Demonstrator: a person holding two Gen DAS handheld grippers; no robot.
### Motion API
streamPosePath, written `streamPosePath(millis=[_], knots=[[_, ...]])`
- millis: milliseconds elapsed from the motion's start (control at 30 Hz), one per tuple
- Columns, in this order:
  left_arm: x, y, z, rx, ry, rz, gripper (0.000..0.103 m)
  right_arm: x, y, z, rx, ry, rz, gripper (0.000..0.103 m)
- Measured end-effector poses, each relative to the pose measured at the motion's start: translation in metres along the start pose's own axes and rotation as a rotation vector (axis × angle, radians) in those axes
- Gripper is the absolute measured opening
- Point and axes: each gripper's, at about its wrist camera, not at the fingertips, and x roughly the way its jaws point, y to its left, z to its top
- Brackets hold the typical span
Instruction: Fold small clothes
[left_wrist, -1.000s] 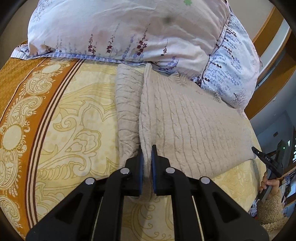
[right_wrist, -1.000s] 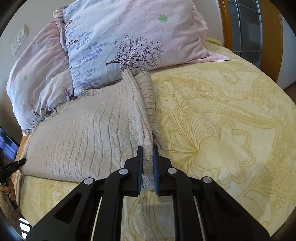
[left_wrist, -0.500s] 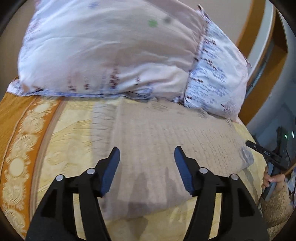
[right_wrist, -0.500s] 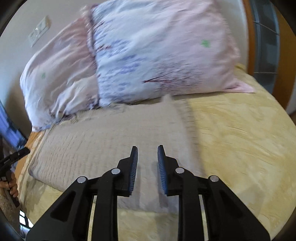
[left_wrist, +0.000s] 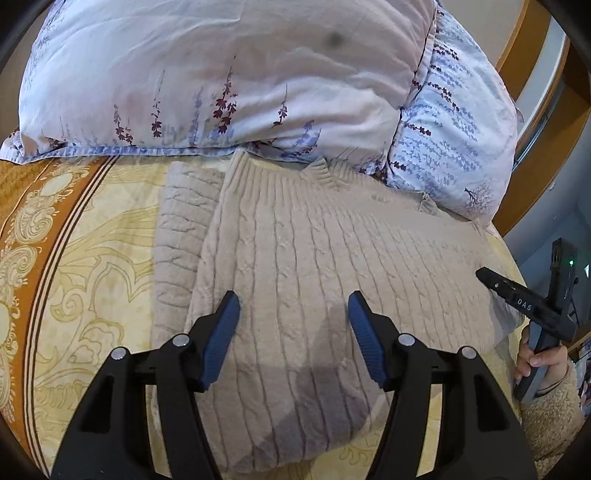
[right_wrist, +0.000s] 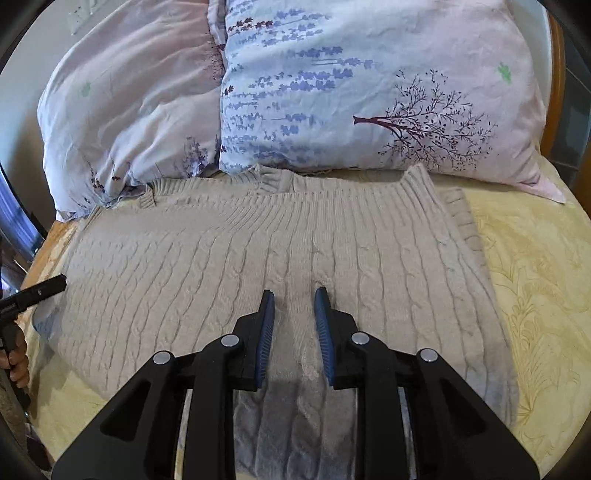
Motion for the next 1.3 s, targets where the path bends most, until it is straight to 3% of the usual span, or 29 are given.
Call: streamPosePath(millis=[133, 233, 267, 400, 467, 533, 633, 900, 1067, 1300], knots=[[-0.004, -0.001, 0.002, -0.017, 0.000, -0.032, 0.066, 0.000, -0.001, -0.001, 0.006, -0.002, 0.006, 0.025], [-0.023, 0.014, 0.007, -0.109, -0.042, -0.155, 0.067, -0.002, -0.003, -0.001, 0.017, 0.009, 0.018, 0.026], [-0.029, 0.022, 0.010, -0.146, -0.059, -0.165, 0.067, -0.002, -0.004, 0.000, 0.027, 0.015, 0.026, 0.027], [-0.040, 0.052, 0.022, -0.245, -0.077, -0.101, 0.067, -0.004, -0.004, 0.001, 0.066, 0.028, 0.073, 0.043], [-0.037, 0.067, 0.025, -0.305, -0.054, -0.103, 0.067, -0.004, 0.003, 0.000, 0.042, 0.025, 0.066, 0.051], [-0.026, 0.079, 0.026, -0.372, -0.011, -0.139, 0.067, -0.004, 0.009, -0.002, 0.012, 0.019, 0.039, 0.052], [-0.015, 0.088, 0.024, -0.419, 0.013, -0.126, 0.067, -0.004, 0.007, -0.001, 0.032, 0.017, 0.053, 0.053], [-0.002, 0.090, 0.027, -0.424, 0.020, -0.090, 0.067, -0.004, 0.004, -0.001, 0.043, 0.012, 0.072, 0.055], [0.004, 0.086, 0.031, -0.432, 0.023, -0.110, 0.066, -0.005, 0.009, -0.003, 0.030, 0.006, 0.071, 0.061], [0.009, 0.080, 0.032, -0.440, 0.037, -0.121, 0.058, -0.007, 0.008, -0.003, 0.031, 0.001, 0.085, 0.061]])
